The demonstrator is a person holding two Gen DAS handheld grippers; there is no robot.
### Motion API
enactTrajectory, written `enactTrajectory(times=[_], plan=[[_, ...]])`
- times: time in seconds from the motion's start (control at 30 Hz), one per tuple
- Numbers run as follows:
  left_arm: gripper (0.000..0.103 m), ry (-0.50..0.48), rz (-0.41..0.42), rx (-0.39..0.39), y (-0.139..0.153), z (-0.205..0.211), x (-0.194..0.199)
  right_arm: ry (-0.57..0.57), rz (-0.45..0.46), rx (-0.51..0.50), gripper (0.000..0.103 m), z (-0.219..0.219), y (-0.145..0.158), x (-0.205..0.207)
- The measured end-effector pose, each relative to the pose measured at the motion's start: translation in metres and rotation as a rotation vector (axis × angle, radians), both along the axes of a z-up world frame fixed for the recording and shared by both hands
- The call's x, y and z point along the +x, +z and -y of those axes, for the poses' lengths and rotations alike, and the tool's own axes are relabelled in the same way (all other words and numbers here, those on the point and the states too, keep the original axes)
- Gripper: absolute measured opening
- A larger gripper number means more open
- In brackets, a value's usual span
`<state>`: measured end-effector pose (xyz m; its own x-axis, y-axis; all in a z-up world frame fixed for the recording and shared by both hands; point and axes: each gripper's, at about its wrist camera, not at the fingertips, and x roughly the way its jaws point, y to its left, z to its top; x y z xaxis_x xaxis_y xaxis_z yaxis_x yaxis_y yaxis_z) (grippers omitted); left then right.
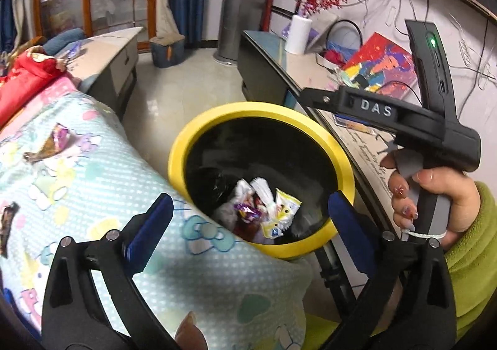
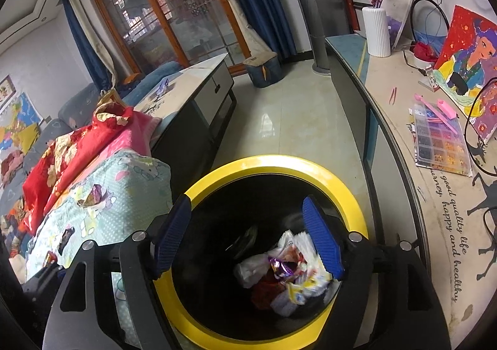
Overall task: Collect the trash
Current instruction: 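Move both open tools back over the remaining trash on the bed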
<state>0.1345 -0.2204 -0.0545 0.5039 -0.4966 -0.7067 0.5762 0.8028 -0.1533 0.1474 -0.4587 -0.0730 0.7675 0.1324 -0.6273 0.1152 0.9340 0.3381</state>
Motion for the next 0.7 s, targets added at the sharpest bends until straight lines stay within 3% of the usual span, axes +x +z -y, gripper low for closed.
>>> enactTrajectory(times=[0.7], plan=[[0.092, 0.169, 0.069, -0.067, 0.03, -0.062, -0.001, 0.085, 0.06, -0.045, 0.075, -0.044, 0.031, -0.009]])
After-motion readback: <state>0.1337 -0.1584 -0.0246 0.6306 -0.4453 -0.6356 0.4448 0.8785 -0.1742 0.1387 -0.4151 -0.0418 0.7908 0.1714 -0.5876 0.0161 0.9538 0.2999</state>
